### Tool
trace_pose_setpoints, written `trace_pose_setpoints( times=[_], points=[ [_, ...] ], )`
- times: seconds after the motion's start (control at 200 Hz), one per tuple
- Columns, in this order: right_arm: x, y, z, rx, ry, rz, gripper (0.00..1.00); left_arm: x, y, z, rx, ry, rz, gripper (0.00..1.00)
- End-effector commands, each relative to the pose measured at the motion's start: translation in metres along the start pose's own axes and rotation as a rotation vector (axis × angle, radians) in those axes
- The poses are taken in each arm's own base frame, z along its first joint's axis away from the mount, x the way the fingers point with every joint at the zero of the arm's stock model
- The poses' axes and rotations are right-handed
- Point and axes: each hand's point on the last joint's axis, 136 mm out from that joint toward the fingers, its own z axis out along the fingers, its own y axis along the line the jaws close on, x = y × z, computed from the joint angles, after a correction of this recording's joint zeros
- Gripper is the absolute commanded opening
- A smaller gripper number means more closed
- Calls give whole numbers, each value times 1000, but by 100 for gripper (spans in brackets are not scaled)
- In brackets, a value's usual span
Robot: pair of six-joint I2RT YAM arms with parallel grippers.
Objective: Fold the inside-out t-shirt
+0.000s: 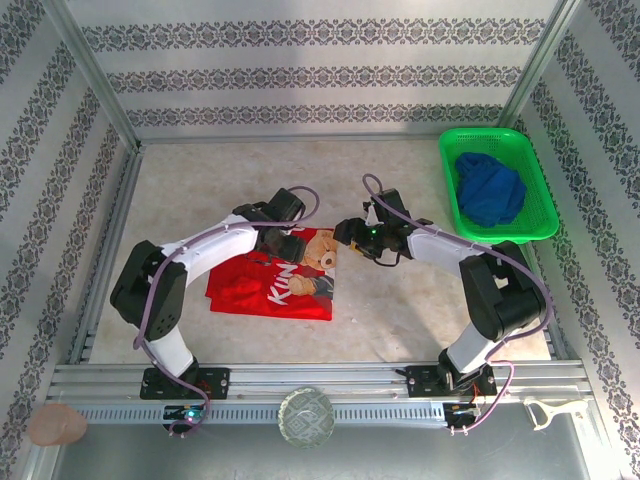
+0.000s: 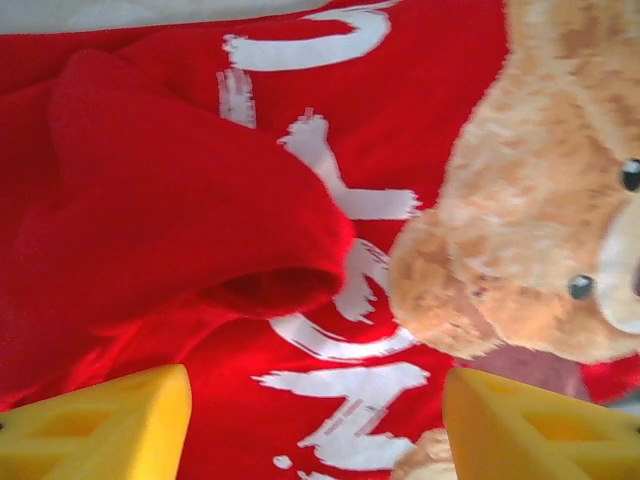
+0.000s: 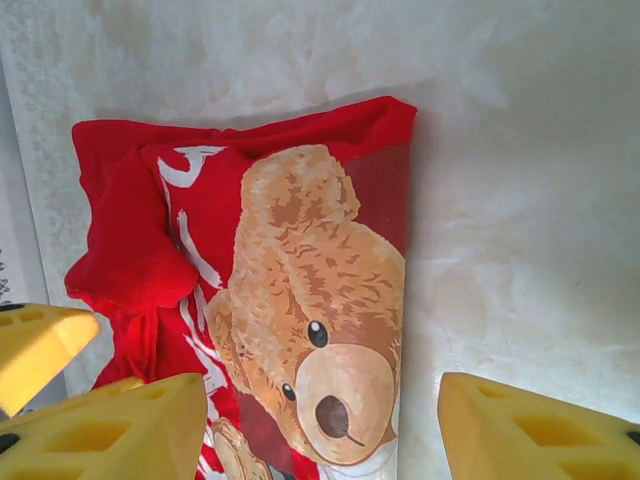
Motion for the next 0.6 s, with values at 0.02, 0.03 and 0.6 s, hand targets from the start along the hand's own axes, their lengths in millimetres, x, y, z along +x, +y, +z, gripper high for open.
trace_pose_setpoints(
  times=[0.02,0.03,0.6],
  points=[
    [-10,11,-8,-38,-36,-5,63,-9,10,8,-79,-25,3,59],
    [-10,10,-8,-38,-37,-4,63,-10,10,9,-81,-25,4,58],
    [-7,15,-31,-24,-67,-51,62,-49,83,-24,-55,-166,-223,0]
  ],
)
